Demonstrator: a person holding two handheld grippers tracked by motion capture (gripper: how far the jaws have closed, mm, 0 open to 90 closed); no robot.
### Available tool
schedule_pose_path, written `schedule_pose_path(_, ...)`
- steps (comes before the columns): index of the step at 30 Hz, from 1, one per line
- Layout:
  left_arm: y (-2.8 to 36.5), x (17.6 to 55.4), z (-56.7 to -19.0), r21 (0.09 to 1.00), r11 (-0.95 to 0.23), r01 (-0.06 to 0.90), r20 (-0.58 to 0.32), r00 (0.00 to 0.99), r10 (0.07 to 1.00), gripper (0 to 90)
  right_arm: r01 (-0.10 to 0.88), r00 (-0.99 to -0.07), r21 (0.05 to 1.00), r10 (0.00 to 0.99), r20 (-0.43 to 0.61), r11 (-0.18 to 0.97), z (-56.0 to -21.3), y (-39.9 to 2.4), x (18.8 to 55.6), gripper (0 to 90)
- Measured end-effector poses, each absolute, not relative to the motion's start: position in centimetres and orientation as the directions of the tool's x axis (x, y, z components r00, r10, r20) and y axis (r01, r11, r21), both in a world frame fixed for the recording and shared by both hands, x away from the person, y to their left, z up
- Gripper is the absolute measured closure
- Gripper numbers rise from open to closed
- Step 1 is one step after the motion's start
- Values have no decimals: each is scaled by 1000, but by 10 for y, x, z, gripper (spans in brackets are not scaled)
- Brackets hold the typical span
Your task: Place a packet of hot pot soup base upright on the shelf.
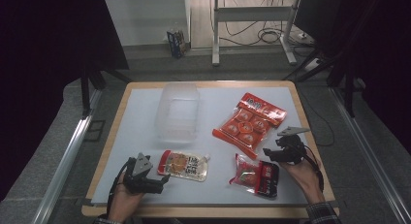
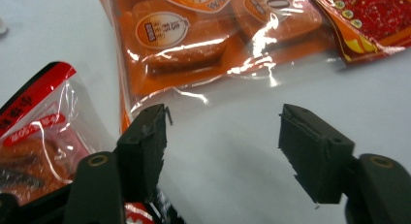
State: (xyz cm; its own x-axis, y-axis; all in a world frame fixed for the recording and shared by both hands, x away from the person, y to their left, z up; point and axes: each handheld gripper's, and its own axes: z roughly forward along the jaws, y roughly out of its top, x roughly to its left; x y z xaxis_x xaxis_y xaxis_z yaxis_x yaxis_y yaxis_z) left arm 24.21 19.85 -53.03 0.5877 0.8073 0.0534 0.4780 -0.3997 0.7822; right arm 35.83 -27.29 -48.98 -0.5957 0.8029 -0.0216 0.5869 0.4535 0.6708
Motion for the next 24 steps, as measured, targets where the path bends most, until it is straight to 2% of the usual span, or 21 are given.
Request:
schedule_pose_path(4, 199, 242, -530, 786, -396, 475, 54, 585, 809, 33, 590, -605, 666, 796, -9, 456, -488, -268, 368, 438)
schedule_pose_path(9, 199, 242, -530, 788, -393, 475, 53, 584, 810, 33, 591, -606, 665, 795, -6, 456, -485, -261, 383, 571)
schedule_pose_path(12, 199, 242, -530, 784, -399, 475, 55, 587, 807, 33, 581, -633, 668, 774, 12, 465, -485, -254, 392, 607)
schedule_pose_path(24, 198, 241, -531, 783, -406, 471, 60, 594, 803, 33, 533, -665, 669, 745, -47, 518, -486, -225, 424, 824)
